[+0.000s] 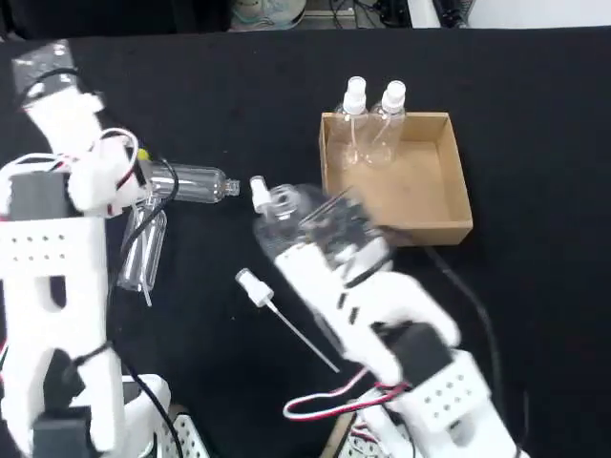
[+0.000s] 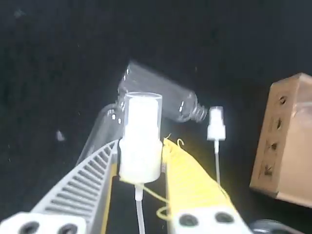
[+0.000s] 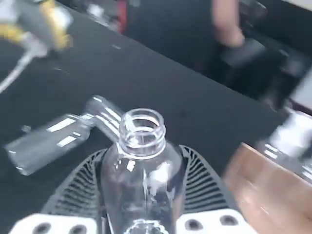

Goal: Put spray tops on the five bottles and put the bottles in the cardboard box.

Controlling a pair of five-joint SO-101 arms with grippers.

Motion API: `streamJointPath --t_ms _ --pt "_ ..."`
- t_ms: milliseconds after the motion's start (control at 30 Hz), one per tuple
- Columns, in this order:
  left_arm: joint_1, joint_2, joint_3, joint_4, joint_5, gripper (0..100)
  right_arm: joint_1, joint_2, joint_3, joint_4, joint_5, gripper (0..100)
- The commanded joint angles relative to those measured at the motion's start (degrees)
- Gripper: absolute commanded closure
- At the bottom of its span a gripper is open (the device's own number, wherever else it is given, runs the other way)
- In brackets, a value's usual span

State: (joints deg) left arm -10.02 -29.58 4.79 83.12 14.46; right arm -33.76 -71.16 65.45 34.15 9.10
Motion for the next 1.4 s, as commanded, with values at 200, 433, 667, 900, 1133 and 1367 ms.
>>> streamJointPath --t_ms 200,433,667,900,1133,1367 --pt "0.40 -16.26 -2.95 -16.44 -0.53 97 -2.81 -0.48 11.47 -18.11 -9.23 98.7" --pt "12.26 -21.54 -2.95 -26.02 -0.53 97 -2.81 -1.01 13.85 -18.20 -9.67 98.7" --pt "24.40 -21.19 -1.01 -33.05 -0.53 97 -2.90 -1.10 14.99 -18.20 -9.67 98.7" --pt "30.37 -20.75 10.42 -47.12 -0.62 97 -2.81 -1.10 14.99 -18.20 -9.67 98.7" --pt "30.37 -20.84 14.20 -48.26 -0.62 97 -2.81 -1.10 14.90 -18.20 -9.67 98.7" --pt "30.20 -20.84 15.96 -48.26 -0.62 97 -2.81 -1.10 14.90 -18.20 -9.67 98.7"
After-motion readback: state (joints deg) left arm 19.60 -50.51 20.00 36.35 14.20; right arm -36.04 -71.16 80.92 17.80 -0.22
